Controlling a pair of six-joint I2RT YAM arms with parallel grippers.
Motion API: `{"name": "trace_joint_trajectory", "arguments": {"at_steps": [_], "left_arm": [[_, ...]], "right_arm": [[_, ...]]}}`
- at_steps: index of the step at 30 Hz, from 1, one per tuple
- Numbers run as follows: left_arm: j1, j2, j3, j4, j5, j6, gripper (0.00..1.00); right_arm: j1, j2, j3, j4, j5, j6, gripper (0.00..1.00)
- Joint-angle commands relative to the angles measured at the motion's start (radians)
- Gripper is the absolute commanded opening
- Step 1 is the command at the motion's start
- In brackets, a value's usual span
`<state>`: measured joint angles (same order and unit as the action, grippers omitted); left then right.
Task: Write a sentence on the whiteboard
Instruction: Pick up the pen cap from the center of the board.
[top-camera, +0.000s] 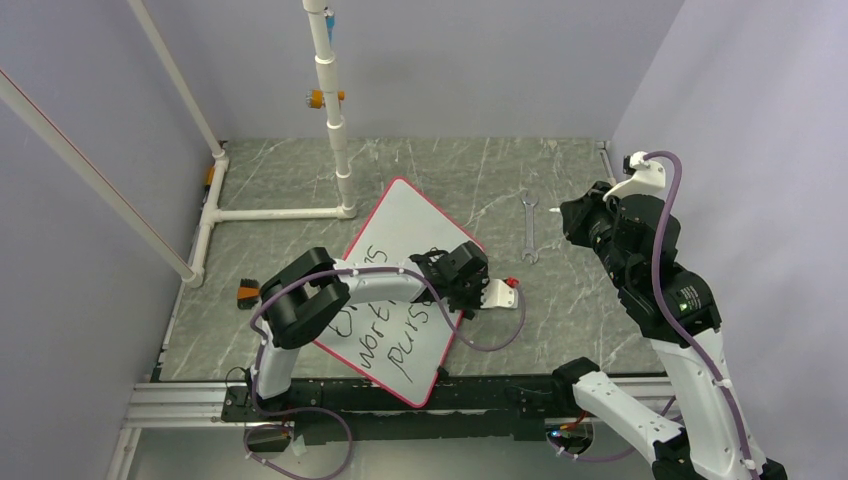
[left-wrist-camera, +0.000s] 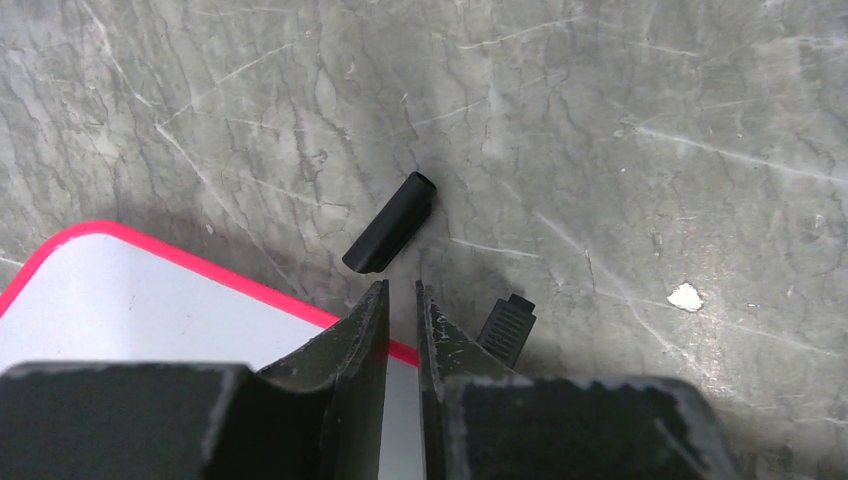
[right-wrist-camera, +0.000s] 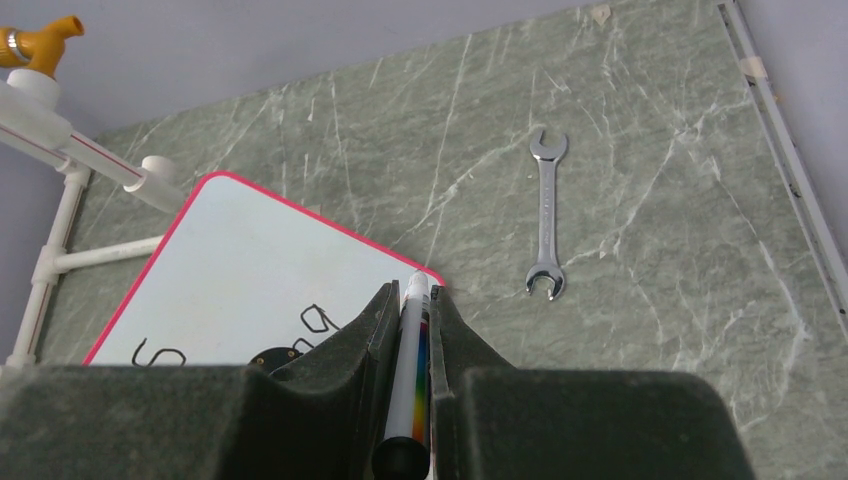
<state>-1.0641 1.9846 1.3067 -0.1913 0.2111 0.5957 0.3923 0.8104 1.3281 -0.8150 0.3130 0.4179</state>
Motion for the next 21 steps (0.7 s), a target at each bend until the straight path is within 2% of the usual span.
{"name": "trace_joint_trajectory", "arguments": {"at_steps": [1,4,9,15,21], "left_arm": [[0.015,-0.014,-0.028,-0.092,-0.035,0.012,0.20],[0.006,-0.019,-0.018,-0.089,-0.036,0.010,0.25],[-0.006,-0.010,0.028,-0.108,-0.046,0.023,0.39],[-0.010,0.013,0.085,-0.126,-0.053,0.052,0.44],[-0.016,0.044,0.127,-0.136,-0.038,0.096,0.45]], "right_arm": [[-0.001,-0.004,-0.004,0.024,0.004,-0.018,0.00],[-0.001,-0.003,-0.006,0.026,0.001,-0.018,0.00],[-0.002,-0.002,0.002,0.028,0.003,-0.021,0.00],[-0.001,-0.005,0.016,0.020,0.007,-0.024,0.00],[-0.001,-0.007,0.026,0.013,0.013,-0.030,0.00]]}}
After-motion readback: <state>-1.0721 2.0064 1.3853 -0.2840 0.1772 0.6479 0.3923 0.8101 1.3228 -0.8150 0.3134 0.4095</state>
